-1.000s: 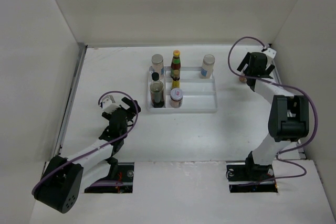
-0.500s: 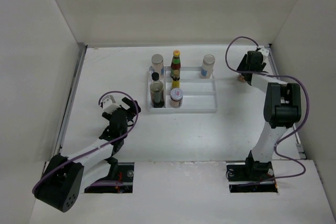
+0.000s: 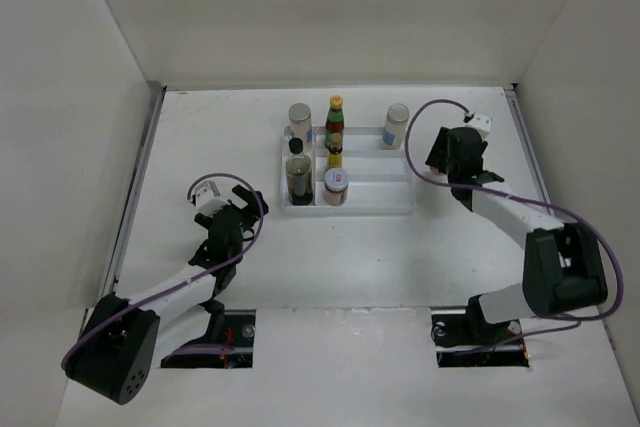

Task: Organize the condiment bottles

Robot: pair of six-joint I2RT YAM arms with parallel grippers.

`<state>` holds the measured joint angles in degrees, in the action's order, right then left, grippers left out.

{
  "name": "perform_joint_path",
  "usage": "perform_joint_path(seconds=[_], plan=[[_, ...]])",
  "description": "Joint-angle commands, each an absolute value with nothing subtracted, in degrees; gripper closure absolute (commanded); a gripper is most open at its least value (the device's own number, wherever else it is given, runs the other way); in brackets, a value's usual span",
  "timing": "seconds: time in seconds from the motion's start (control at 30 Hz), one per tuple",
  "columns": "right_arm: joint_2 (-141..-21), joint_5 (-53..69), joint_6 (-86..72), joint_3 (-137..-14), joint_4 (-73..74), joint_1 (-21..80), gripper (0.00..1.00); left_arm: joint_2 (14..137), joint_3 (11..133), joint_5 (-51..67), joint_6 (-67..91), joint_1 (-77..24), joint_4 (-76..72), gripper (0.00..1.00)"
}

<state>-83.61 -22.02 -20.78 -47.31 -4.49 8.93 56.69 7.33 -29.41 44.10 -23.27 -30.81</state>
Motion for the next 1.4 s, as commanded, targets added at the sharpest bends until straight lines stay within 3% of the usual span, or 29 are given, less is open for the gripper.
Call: perform_joint_path(seconds=[0.0,0.27,0.63,0.7,0.77,0.87,0.97,1.17,1.37], plan=[[-75.2,-24.8,-22.5,-48.0,-11.1,15.6,0.48,56.1,6.8,-29.0,44.7,-22.9,-33.8,0.0],[-76.0,-25.0,-23.4,-47.3,-10.7,29.2,0.47,55.6,6.7,-28.6,45.3,-21.8,-33.3,0.0],[-81.7,-25.5,-24.2,-41.6,-14.7,32.8,0.44,56.5,7.4,-27.6,48.0,-18.9,-30.6,0.0],[-82.9,-25.5,-24.1,-41.3,-15.3,32.9,0.39,56.9,7.7,-26.8,48.3,-18.2,-30.2,0.0],[-82.9,-25.5,-24.0,-41.1,-15.6,33.1,0.27,56.9,8.2,-26.4,48.3,-18.1,-29.4,0.0],[-80.0,-25.5,-24.1,-40.7,-15.6,33.3,0.0,57.0,8.9,-26.4,48.2,-18.0,-28.3,0.0],[-74.8,-25.2,-23.7,-40.6,-15.2,33.3,0.0,56.6,9.8,-26.6,47.6,-17.9,-25.9,0.0],[-60.4,-30.5,-28.5,-34.8,-17.3,27.5,0.0,59.5,14.9,-27.1,47.2,-16.6,-15.7,0.0],[-50.5,-31.2,-42.2,-22.2,-18.6,12.8,0.0,57.9,16.9,-25.7,47.1,-15.3,-11.8,0.0]])
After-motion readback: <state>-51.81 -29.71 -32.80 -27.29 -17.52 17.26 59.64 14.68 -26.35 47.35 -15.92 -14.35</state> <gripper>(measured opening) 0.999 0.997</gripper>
